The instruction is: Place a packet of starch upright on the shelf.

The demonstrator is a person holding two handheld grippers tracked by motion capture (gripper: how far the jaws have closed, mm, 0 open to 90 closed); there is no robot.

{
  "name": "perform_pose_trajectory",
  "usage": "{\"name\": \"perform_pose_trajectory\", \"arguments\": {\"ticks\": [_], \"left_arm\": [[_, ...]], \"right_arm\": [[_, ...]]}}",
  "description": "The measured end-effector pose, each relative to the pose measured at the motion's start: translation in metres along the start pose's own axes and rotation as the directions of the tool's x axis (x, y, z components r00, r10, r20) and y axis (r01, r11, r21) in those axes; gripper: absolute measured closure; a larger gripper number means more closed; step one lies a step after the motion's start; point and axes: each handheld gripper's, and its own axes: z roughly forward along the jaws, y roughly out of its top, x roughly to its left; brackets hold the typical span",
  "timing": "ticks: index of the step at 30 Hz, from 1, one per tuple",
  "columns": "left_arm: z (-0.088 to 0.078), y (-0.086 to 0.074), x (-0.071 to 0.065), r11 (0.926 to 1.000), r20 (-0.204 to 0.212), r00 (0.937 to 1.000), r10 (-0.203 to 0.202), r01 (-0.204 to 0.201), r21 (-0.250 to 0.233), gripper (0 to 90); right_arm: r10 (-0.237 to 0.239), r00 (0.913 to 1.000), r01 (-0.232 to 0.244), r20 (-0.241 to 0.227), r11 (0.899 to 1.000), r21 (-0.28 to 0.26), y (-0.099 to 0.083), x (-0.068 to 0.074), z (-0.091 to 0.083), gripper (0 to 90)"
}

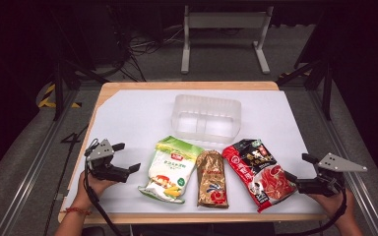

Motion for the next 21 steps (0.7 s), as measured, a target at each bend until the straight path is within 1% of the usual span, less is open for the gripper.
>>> {"name": "perform_pose_trajectory", "arguments": {"ticks": [1, 2, 3, 4, 5, 6, 7, 8, 9, 10, 12, 13, 15, 16, 17, 18, 19, 21], "left_arm": [[0.001, 0.0, -0.001, 1.0, 0.008, 1.0, 0.001, -0.001, 0.005, 3.6], [0.002, 0.001, -0.002, 1.0, 0.028, 0.9996, 0.003, -0.003, 0.007, 3.8], [0.003, 0.001, -0.004, 0.9999, 0.026, 0.9996, -0.008, 0.008, 0.01, 3.7], [0.004, 0.001, -0.006, 0.9998, 0.033, 0.9994, -0.008, 0.007, 0.021, 3.8], [0.005, 0.001, -0.006, 0.9997, 0.048, 0.9989, 0.002, -0.003, 0.025, 4.4], [0.006, 0.001, -0.007, 0.9995, 0.069, 0.9976, 0.001, -0.003, 0.032, 6.0], [0.006, 0.001, -0.007, 0.9995, 0.069, 0.9976, 0.001, -0.003, 0.032, 6.8], [0.008, 0.001, -0.008, 0.9993, 0.1, 0.995, -0.004, 0.0, 0.038, 6.3], [0.008, 0.001, -0.008, 0.9993, 0.1, 0.995, -0.004, 0.0, 0.038, 6.4], [0.01, 0.003, -0.007, 0.9989, 0.118, 0.9928, -0.015, 0.01, 0.045, 6.4], [0.012, 0.004, -0.007, 0.9988, 0.122, 0.9924, -0.016, 0.01, 0.048, 6.5], [0.016, 0.007, -0.005, 0.9973, 0.144, 0.9889, -0.037, 0.027, 0.069, 6.3], [0.018, 0.008, -0.004, 0.9969, 0.15, 0.988, -0.036, 0.025, 0.075, 6.1], [0.023, 0.011, -0.004, 0.9944, 0.16, 0.9865, -0.036, 0.02, 0.104, 5.3], [0.023, 0.011, -0.004, 0.9944, 0.16, 0.9865, -0.036, 0.02, 0.104, 4.9], [0.026, 0.013, -0.004, 0.9927, 0.148, 0.9884, -0.035, 0.017, 0.12, 4.9], [0.028, 0.013, -0.003, 0.9919, 0.153, 0.9873, -0.045, 0.025, 0.125, 5.0], [0.033, 0.015, -0.001, 0.988, 0.176, 0.981, -0.081, 0.056, 0.144, 5.4]], "right_arm": [[-0.002, 1.0, 0.002, -0.002, 1.0, 0.002, 0.0, 0.0, 0.0, 7.1], [0.001, 1.0, -0.001, -0.005, 1.0, 0.007, -0.001, 0.0, 0.001, 8.9], [-0.003, 0.9999, 0.003, -0.012, 1.0, 0.014, -0.001, 0.0, 0.001, 10.5], [-0.006, 0.9999, 0.006, -0.014, 1.0, 0.022, -0.001, 0.001, 0.001, 10.1], [-0.008, 0.9999, 0.008, -0.01, 1.0, 0.026, -0.001, 0.002, 0.001, 10.0], [-0.005, 0.9999, 0.005, -0.013, 1.0, 0.03, -0.001, 0.002, 0.001, 10.2], [-0.002, 0.9997, 0.003, -0.024, 0.999, 0.032, -0.001, 0.003, 0.002, 10.6], [-0.003, 0.9997, 0.004, -0.024, 0.999, 0.033, 0.0, 0.004, 0.002, 10.4], [-0.003, 0.9998, 0.004, -0.022, 0.999, 0.035, 0.0, 0.004, 0.003, 10.2], [0.002, 0.9997, -0.001, -0.024, 0.999, 0.036, 0.001, 0.005, 0.003, 10.3], [0.004, 0.9996, -0.003, -0.026, 0.999, 0.036, 0.002, 0.005, 0.004, 10.3], [0.001, 0.9995, 0.0, -0.03, 0.999, 0.043, 0.004, 0.006, 0.007, 10.6], [0.0, 0.9994, 0.001, -0.034, 0.999, 0.048, 0.005, 0.007, 0.008, 10.7], [0.004, 0.9992, -0.001, -0.041, 0.998, 0.059, 0.011, 0.008, 0.011, 11.4], [0.004, 0.9992, -0.001, -0.041, 0.998, 0.059, 0.011, 0.008, 0.011, 11.4], [0.002, 0.9992, 0.0, -0.04, 0.998, 0.064, 0.014, 0.008, 0.013, 11.4], [0.001, 0.9988, 0.003, -0.049, 0.997, 0.073, 0.018, 0.009, 0.016, 11.4], [-0.011, 0.9987, 0.016, -0.05, 0.996, 0.09, 0.023, 0.011, 0.019, 11.4]]}}
